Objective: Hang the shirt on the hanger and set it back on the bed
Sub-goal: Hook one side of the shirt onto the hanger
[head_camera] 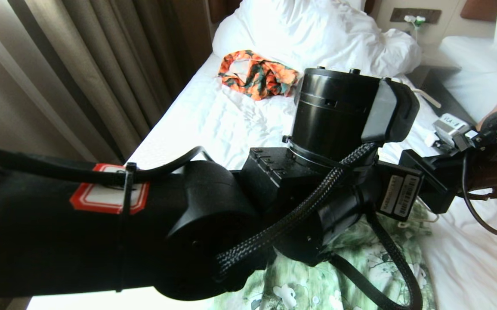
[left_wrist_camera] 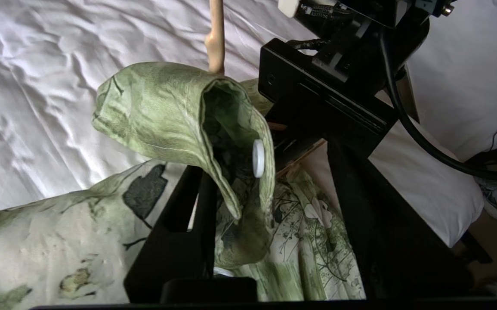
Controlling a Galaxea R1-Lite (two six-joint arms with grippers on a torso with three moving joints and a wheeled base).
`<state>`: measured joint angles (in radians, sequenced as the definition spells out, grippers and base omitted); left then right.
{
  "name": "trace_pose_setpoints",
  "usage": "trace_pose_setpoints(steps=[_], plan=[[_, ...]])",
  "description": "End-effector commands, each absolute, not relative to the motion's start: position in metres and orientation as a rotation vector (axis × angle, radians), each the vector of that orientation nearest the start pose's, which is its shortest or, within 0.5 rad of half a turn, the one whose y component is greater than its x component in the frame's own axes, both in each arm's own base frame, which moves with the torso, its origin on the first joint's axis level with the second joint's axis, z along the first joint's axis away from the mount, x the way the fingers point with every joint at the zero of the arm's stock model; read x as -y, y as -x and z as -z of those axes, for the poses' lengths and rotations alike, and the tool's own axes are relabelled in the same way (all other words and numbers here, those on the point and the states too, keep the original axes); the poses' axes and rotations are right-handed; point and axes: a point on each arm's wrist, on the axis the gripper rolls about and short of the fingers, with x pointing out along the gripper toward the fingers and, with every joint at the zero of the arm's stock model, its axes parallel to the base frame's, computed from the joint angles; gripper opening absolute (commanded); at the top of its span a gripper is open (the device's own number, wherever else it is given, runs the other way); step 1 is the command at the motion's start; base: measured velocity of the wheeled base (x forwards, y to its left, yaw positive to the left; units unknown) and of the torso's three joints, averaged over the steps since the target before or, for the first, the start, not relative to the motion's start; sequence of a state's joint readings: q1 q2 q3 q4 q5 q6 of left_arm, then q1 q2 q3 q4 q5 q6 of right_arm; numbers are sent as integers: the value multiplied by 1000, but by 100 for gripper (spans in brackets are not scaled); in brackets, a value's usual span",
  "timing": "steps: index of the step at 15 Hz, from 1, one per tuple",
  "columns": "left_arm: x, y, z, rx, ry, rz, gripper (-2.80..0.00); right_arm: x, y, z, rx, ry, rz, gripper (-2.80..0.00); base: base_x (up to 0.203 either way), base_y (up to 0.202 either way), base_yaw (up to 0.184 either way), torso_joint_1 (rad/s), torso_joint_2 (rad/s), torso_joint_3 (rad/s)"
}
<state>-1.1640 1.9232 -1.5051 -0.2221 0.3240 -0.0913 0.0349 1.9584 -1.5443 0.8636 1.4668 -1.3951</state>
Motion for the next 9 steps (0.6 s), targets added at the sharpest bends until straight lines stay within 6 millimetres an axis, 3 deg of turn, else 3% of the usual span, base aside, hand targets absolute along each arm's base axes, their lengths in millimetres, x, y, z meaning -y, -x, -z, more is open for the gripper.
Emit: trace_pose_setpoints(steps=[1, 9], plan=[[364, -162, -252, -201, -64, 830, 0, -35, -329, -193, 28, 138, -1591, -280, 0, 0, 0, 0, 0, 0], [372, -154, -244, -271, -141, 765, 0, -39, -332, -191, 50, 147, -1604, -280, 0, 0, 0, 0, 0, 0]])
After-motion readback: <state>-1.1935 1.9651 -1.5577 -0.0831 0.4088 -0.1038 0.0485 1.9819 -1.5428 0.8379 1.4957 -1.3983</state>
